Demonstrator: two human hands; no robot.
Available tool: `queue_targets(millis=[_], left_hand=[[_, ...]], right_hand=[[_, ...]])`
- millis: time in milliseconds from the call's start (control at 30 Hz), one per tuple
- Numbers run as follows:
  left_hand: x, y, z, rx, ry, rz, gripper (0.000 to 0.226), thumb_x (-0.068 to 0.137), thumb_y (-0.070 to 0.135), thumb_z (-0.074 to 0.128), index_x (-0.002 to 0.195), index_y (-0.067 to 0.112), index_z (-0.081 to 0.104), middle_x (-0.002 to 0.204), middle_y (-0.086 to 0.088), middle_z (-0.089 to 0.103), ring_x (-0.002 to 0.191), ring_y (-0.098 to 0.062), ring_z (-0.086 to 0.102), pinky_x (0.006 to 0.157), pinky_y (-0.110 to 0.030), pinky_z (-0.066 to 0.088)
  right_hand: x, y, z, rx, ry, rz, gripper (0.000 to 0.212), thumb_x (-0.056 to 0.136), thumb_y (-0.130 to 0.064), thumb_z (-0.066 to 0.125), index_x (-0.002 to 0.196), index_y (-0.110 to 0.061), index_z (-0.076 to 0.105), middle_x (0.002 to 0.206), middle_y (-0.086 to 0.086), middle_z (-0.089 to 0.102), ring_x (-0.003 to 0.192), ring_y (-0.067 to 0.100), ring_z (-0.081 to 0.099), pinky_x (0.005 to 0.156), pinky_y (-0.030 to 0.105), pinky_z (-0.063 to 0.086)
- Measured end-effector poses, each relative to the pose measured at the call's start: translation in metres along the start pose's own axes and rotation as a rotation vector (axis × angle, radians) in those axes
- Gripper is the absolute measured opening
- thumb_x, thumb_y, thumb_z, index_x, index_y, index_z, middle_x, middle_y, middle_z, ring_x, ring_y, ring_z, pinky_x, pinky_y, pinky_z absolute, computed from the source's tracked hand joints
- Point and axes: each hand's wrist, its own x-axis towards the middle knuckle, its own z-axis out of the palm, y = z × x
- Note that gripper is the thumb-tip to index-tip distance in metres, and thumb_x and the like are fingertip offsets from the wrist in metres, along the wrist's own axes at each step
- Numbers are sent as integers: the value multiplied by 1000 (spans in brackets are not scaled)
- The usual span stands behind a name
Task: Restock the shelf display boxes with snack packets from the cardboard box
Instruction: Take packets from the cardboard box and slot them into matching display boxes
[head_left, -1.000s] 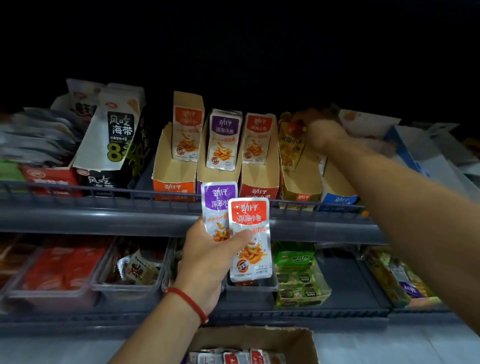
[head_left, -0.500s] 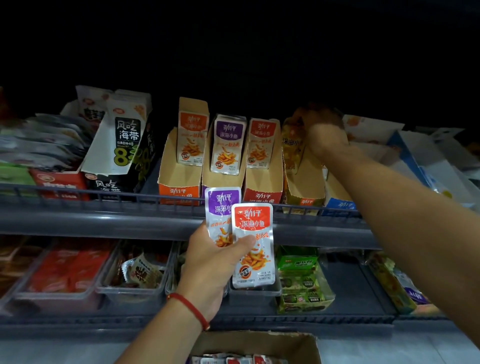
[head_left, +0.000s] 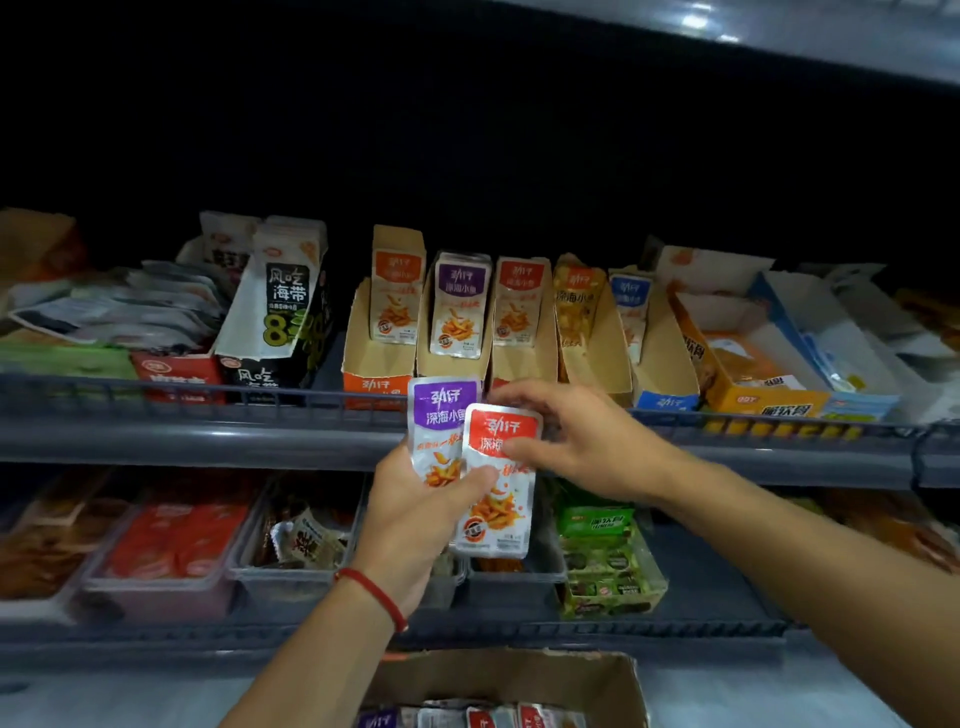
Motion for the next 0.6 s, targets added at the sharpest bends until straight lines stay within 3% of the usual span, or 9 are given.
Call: queue_targets(millis=[100,200,300,367,433,600], left_hand=[[-3,-2,-5,11,33,35,33,82,8,80,112,14,67,99,-5,79,91,-22,76,85,-49,61],[-1,1,-16,18,121,120,22,88,13,76,107,18,66,99,-6,77,88,-19,76,78,-38,63],[7,9,-27,159,165,271,15,96,27,65,111,29,66,99,5,77,89,-12,74,76,-29,61],[12,14,-31,268,163,338,16,97,37,61,112,33,66,97,8,76,89,-7,72,75,-25,59],[15,16,-31,304,160,358,17,97,40,60,110,32,67,94,7,74,87,-3,70,69,-18,56],[19,15,-25,318,159,339,16,96,41,60,108,32,67,88,8,72,84,2,67,61,-12,52]], right_hand=[[1,-8,-18,82,1,43,26,92,-25,70,117,-25,63,113,-12,66,102,3,65,81,21,58],[15,-9,-61,55,194,48,15,93,-23,68,108,-25,65,105,-9,68,96,7,68,76,25,59],[45,-1,-100,-28,446,22,15,95,-24,68,110,-23,64,110,-4,69,102,13,67,85,33,57],[71,12,-111,-135,536,54,26,97,-25,67,122,-20,63,120,2,67,112,19,64,88,30,51],[97,26,-116,-257,550,102,34,98,-25,65,131,-16,61,127,6,66,117,23,62,87,28,45],[139,45,-114,-348,446,178,33,96,-18,64,129,-21,62,126,7,65,116,27,62,88,34,50]])
